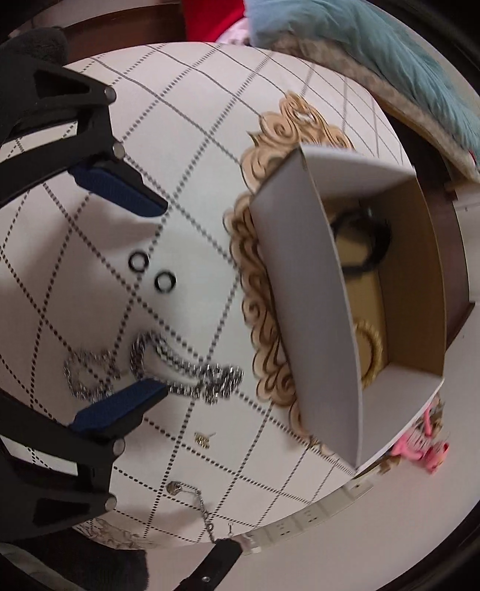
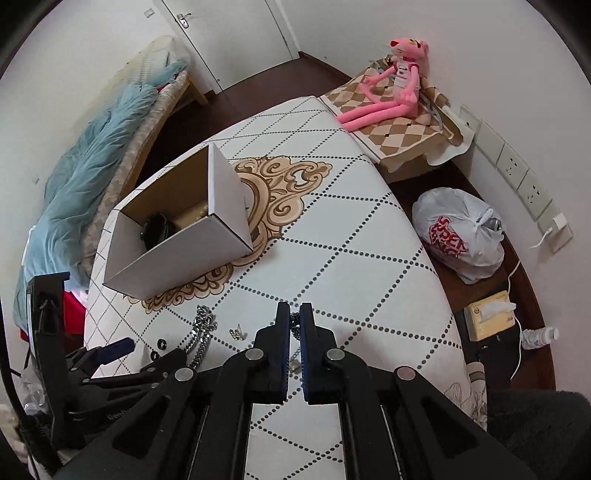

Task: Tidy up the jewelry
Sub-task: 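Grasp the silver pendant necklace with the right tool while the left tool reaches the chain bracelet, then grasp the thick silver chain bracelet with the left tool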

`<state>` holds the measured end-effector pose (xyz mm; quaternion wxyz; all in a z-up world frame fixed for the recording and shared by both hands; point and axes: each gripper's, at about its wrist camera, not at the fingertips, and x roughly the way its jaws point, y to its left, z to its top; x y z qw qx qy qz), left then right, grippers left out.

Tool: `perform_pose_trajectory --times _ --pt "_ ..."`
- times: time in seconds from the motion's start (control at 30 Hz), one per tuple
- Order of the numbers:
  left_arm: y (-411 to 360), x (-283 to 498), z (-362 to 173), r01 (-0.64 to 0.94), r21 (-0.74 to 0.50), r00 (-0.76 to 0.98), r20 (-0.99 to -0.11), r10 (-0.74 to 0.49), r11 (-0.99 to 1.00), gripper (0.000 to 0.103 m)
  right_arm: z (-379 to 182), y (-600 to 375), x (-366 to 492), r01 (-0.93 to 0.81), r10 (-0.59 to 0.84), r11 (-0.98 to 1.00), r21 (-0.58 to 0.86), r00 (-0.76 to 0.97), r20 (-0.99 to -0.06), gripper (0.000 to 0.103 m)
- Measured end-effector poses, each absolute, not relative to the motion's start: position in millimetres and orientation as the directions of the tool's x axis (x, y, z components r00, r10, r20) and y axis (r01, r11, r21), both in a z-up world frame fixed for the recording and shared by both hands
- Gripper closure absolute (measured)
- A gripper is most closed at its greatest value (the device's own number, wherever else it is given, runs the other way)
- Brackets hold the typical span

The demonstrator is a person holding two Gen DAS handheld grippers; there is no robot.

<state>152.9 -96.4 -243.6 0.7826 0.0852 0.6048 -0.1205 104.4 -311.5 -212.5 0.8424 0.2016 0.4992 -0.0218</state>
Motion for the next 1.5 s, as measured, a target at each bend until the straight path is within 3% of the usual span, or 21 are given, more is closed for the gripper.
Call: perform_pose_trajectory --times 0.07,0.17,0.33,0.4,0.47,0.6,0.97,1.27,1.37,1.43,1.47,1.5 --pt "-102 154 -248 0.313 -0.001 0.233 -0.969 -0.077 0.950 0.029 -214 -312 104 0.242 0.165 0.916 0.319 0.498 -0.851 0.098" --pt "-114 152 -248 0.341 0.009 0.245 -0.966 -0.080 0.940 0.030 -214 -313 105 0.250 0.161 0.914 0.319 0.498 -0.852 0.098" --pt "-124 149 -249 0.387 0.036 0.263 -0.962 -0.072 0.921 0.046 -214 -313 105 0.257 0.153 0.914 0.314 0.498 -0.854 0.098" --pt "-124 148 -246 0.396 0.061 0.287 -0.956 -0.060 0.916 0.073 -214 -313 105 0.260 0.150 0.914 0.312 0.497 -0.855 0.098" --pt "-123 150 -244 0.403 0.076 0.297 -0.953 -0.052 0.912 0.088 -213 -313 105 0.264 0.143 0.914 0.308 0.500 -0.854 0.098" --pt "-108 153 -239 0.383 0.017 0.289 -0.952 -0.103 0.924 0.098 -209 -314 105 0.270 0.143 0.910 0.316 0.511 -0.848 0.098" --pt "-61 149 -199 0.281 -0.157 0.294 -0.925 -0.241 0.947 0.101 -183 -312 102 0.240 0.179 0.898 0.369 0.566 -0.805 0.098" --pt "-51 150 -157 0.299 -0.234 0.340 -0.880 -0.332 0.925 0.100 -149 -301 106 0.178 0.217 0.899 0.400 0.611 -0.761 0.098" --pt "-49 151 -164 0.282 -0.225 0.320 -0.894 -0.313 0.933 0.090 -143 -298 107 0.170 0.213 0.903 0.394 0.619 -0.756 0.098" --pt "-49 150 -182 0.265 -0.207 0.277 -0.919 -0.280 0.942 0.062 -144 -296 107 0.170 0.208 0.906 0.388 0.618 -0.758 0.098" --pt "-48 149 -189 0.258 -0.208 0.268 -0.923 -0.277 0.944 0.042 -145 -296 106 0.172 0.207 0.906 0.386 0.617 -0.759 0.098" --pt "-48 147 -199 0.251 -0.221 0.258 -0.923 -0.285 0.943 0.041 -147 -296 105 0.175 0.207 0.905 0.387 0.613 -0.762 0.098"
